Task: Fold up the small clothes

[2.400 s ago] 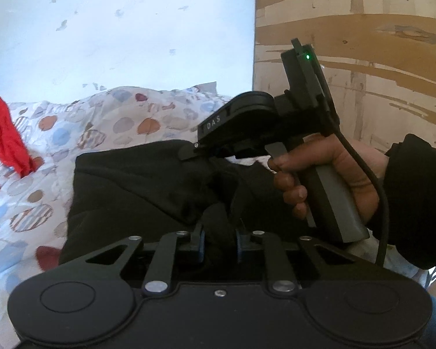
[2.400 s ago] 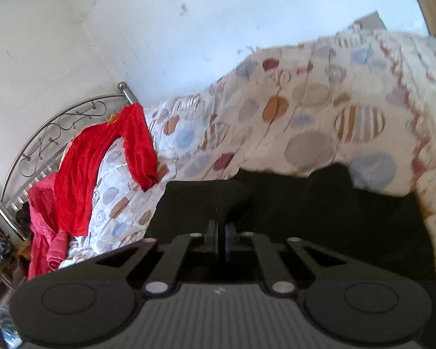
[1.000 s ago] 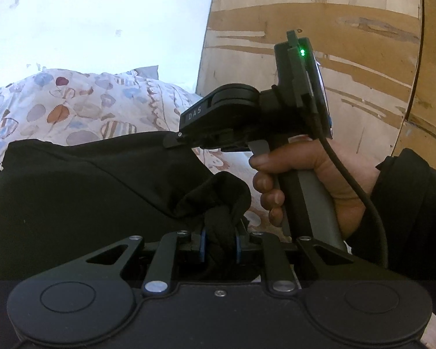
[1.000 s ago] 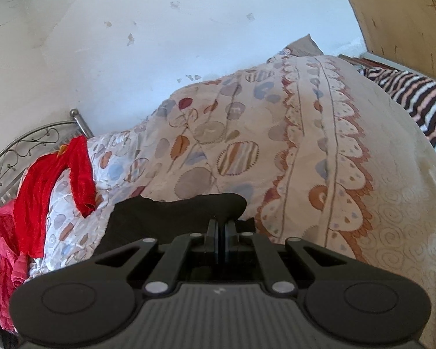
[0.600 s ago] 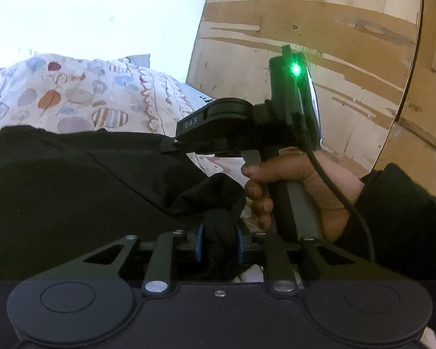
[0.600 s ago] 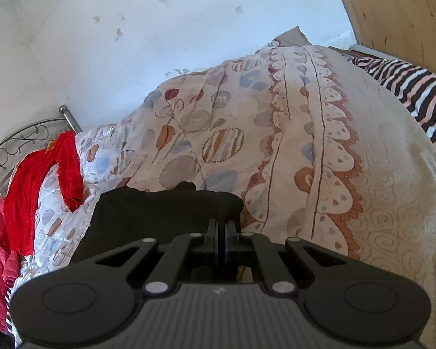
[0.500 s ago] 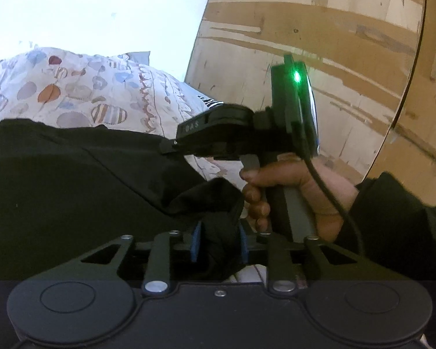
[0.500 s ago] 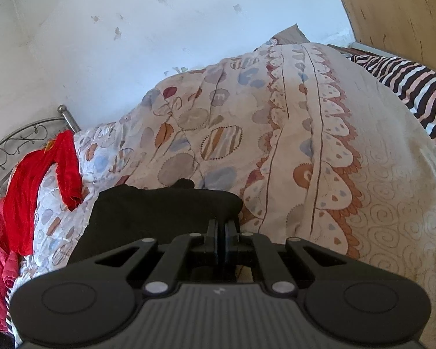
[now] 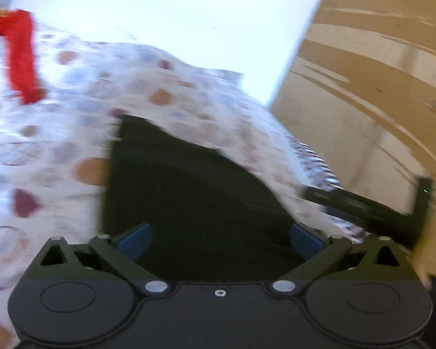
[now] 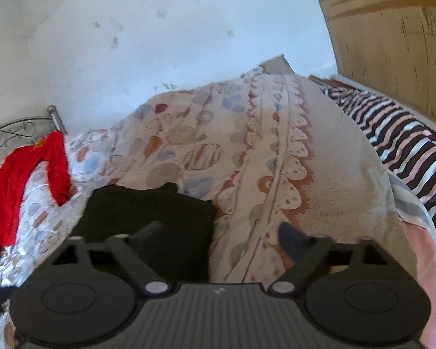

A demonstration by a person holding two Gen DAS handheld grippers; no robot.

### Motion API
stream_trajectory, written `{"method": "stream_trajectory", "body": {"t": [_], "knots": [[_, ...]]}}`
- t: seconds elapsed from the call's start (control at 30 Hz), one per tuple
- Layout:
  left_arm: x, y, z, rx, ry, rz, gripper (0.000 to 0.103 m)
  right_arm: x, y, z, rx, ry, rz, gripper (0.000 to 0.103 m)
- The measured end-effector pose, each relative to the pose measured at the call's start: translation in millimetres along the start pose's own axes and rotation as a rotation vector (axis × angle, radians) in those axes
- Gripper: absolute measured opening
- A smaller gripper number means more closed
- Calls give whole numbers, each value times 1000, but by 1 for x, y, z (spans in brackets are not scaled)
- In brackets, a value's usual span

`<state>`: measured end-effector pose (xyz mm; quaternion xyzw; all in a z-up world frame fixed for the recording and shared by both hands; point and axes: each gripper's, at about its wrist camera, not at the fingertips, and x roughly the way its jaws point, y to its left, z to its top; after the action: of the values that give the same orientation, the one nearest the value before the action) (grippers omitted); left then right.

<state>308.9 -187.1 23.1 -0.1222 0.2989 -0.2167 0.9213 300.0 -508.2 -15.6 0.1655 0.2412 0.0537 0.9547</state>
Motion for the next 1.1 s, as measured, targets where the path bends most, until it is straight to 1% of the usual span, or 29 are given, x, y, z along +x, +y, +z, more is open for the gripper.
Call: {"method": "stream_trajectory", "body": {"t": [0.03,0.07,0.13,0.2,0.23,0.33,0.43,0.5,0.57,0.6,0.73,0.9,1.1], "knots": [[-2,7,1,-9,-7,39,102,-7,4,-3,-10,-8,6,101],[-3,15,3,-17,-8,76,102,-14,10,-8,-18,-19,8,103],[-1,29,3,-39,6,142,102,-28,23,-18,-34,-31,-5,103],[-1,46,0,-86,36,208,102,-41,37,-31,-55,-52,-28,103],[-2,52,-3,-107,43,221,102,-46,43,-37,-65,-68,-41,103],[-1,65,-10,-149,75,229,102,-58,59,-55,-67,-100,-75,103],[0,70,-15,-151,90,233,102,-59,66,-70,-49,-86,-86,103],[0,71,-19,-143,93,237,102,-57,70,-80,-53,-91,-125,103],[-1,70,-22,-138,90,239,102,-53,73,-88,-83,-90,-189,103],[-1,70,-23,-135,90,238,102,-53,72,-91,-90,-87,-207,103],[2,69,-25,-134,94,232,102,-51,70,-102,-120,-87,-249,103],[3,70,-29,-135,97,224,102,-51,64,-111,-106,-88,-249,103],[4,71,-32,-134,98,215,102,-53,57,-118,-72,-113,-229,103]]}}
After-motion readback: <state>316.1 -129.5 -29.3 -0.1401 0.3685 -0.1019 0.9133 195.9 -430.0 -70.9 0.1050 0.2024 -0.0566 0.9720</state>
